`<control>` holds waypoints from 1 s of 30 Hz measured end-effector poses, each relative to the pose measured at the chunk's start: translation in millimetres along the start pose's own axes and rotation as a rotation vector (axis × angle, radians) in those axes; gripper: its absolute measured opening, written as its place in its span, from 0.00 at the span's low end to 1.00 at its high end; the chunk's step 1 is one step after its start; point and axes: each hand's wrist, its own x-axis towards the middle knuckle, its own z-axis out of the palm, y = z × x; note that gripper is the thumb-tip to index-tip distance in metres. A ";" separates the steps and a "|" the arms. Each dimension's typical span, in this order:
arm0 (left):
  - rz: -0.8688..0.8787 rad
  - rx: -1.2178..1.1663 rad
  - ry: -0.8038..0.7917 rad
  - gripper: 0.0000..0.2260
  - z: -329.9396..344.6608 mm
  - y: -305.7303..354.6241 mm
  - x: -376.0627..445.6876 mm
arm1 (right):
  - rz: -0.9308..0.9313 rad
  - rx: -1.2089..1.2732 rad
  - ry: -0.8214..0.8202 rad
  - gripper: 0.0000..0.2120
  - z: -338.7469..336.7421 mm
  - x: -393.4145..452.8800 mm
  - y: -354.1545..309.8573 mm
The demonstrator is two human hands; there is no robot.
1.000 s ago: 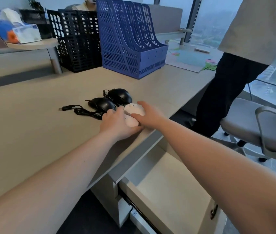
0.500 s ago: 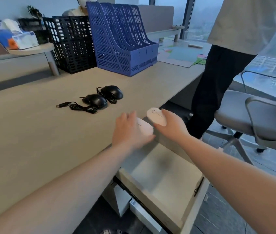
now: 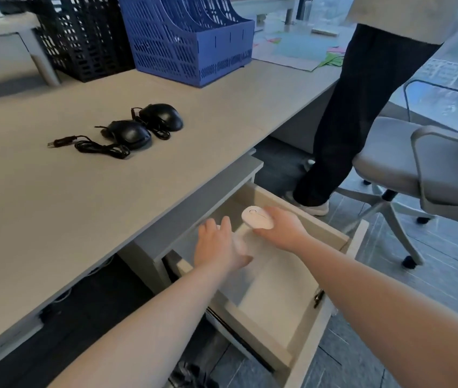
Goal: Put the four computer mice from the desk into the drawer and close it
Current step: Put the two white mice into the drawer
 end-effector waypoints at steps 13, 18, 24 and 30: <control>-0.114 0.029 -0.155 0.46 41.9 -24.6 43.5 | -0.023 -0.013 -0.122 0.27 61.1 43.3 2.5; -0.119 0.040 -0.171 0.47 48.2 -24.5 48.5 | -0.007 0.008 -0.129 0.31 69.6 45.9 10.3; -0.125 0.032 -0.182 0.49 47.5 -23.0 48.8 | -0.021 -0.014 -0.133 0.28 61.7 41.8 14.2; -0.076 0.049 -0.132 0.39 31.1 -17.5 34.2 | -0.044 -0.084 -0.149 0.28 39.5 28.5 7.5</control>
